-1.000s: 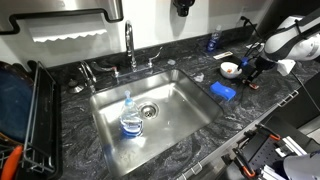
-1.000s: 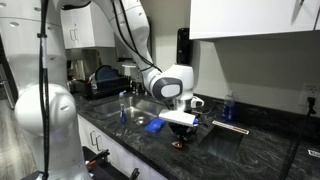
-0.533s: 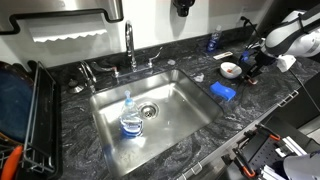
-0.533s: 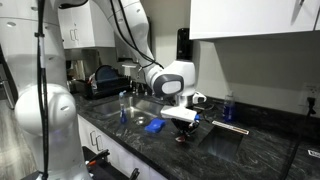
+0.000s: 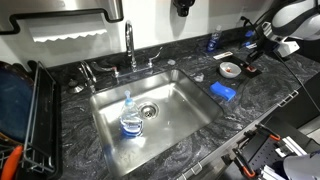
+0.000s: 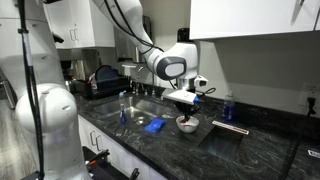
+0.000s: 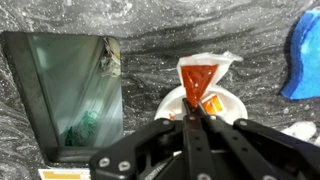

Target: Put the ketchup packet into the white bowl

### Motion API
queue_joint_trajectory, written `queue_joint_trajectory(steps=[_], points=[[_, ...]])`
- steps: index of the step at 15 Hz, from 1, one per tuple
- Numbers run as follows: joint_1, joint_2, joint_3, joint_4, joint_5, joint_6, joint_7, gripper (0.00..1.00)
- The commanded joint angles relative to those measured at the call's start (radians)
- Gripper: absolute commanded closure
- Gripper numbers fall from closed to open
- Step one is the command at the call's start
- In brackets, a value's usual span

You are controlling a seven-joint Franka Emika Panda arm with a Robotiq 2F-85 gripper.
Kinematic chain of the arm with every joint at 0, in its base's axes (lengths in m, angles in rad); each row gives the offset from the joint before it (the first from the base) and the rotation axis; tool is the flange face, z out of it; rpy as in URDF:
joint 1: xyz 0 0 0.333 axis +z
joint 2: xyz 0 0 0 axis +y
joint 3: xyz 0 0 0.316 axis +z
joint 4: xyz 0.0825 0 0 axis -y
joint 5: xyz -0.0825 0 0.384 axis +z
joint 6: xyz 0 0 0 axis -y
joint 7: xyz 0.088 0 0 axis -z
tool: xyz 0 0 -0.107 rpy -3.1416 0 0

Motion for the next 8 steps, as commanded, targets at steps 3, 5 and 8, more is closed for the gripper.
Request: queue_joint_trajectory(steps=[3, 5, 8], points=[[0.035, 0.091, 0.033, 0.115, 0.023, -0.026, 0.162, 1.0], [0.04, 0.135, 0.047, 0.149, 0.004, -0.02, 0.228, 1.0], [0.036, 0.196, 0.059, 0.185, -0.082, -0.019, 0.349, 1.0]])
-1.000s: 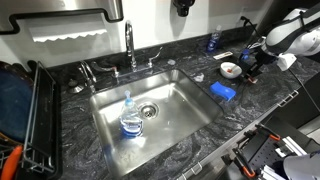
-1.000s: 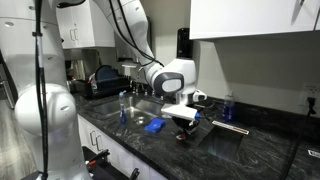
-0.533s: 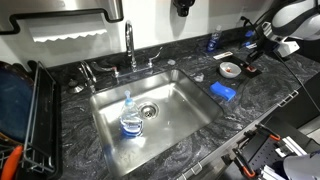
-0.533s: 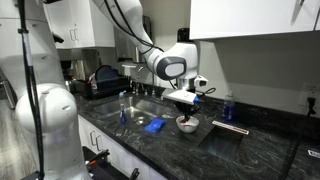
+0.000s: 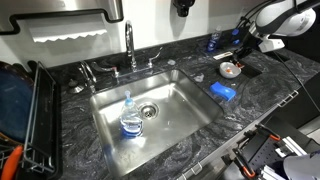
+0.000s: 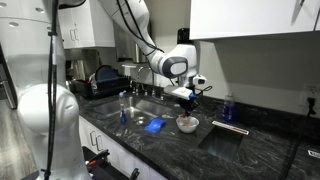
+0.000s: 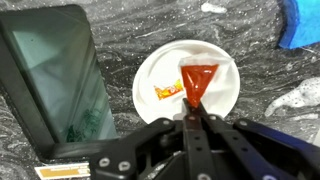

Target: Put the ketchup packet into the white bowl

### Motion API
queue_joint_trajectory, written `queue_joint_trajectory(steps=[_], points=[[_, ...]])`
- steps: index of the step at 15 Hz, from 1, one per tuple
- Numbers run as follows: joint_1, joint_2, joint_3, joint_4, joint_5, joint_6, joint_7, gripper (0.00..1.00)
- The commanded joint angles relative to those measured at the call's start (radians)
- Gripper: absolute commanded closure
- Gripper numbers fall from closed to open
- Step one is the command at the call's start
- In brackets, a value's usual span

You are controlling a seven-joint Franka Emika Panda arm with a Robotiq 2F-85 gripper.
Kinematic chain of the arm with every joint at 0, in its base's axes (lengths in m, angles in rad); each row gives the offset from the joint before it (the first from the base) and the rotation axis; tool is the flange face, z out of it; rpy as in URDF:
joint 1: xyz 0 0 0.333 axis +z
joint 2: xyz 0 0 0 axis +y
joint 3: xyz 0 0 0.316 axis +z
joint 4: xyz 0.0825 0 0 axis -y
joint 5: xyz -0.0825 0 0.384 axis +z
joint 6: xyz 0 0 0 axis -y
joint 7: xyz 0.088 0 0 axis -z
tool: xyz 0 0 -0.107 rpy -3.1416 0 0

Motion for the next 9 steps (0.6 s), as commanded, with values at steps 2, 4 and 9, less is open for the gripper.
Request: queue_joint_trajectory(steps=[2, 4, 9], points=[[-0.006, 0.102, 0.006, 0.081, -0.156, -0.034, 0.179, 0.71], [-0.007, 0.106, 0.006, 0.097, -0.193, -0.057, 0.217, 0.6], [-0.022, 0.022, 0.015, 0.087, -0.156, -0.097, 0.159, 0.24]])
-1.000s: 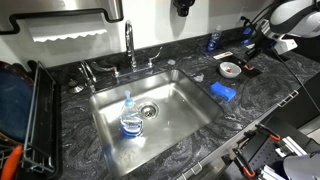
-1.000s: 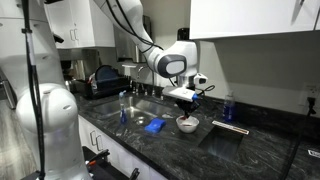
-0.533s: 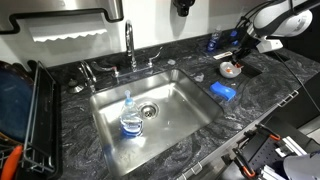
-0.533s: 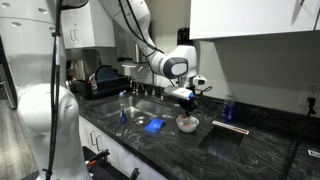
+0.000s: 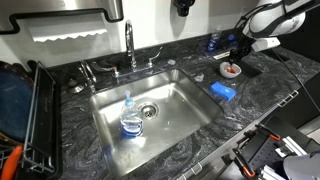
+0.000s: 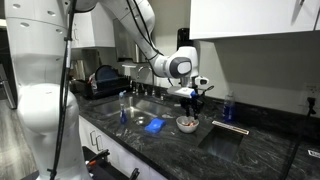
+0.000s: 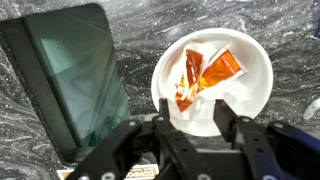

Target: Put the ketchup packet into the white bowl

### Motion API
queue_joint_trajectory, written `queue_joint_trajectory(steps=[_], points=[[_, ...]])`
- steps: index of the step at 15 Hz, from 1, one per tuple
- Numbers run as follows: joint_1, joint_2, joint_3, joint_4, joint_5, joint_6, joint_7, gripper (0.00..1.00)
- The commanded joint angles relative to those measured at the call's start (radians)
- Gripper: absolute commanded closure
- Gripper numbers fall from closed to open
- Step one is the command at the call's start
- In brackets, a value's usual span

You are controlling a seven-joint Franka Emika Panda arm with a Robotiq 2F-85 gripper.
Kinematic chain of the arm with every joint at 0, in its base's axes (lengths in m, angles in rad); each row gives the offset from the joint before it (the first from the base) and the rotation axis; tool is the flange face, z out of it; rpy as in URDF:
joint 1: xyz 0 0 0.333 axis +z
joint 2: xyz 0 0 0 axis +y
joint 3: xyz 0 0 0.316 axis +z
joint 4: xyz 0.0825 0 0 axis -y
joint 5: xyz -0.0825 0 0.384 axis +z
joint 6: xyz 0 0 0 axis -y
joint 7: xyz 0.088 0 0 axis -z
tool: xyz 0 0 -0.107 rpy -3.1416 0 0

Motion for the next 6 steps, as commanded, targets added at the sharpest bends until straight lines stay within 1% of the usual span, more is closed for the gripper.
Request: queue_joint_trajectory(steps=[1, 3, 4, 6], points=[[-0.021, -0.072, 0.011, -0.001, 0.033, -0.061, -0.054, 0.17], [-0.022, -0.116, 0.008, -0.013, 0.043, -0.079, -0.079, 0.03], [-0.023, -0.14, 0.006, -0.02, 0.051, -0.091, -0.097, 0.01], [-0.023, -0.189, 0.0, -0.04, 0.078, -0.101, -0.139, 0.0]])
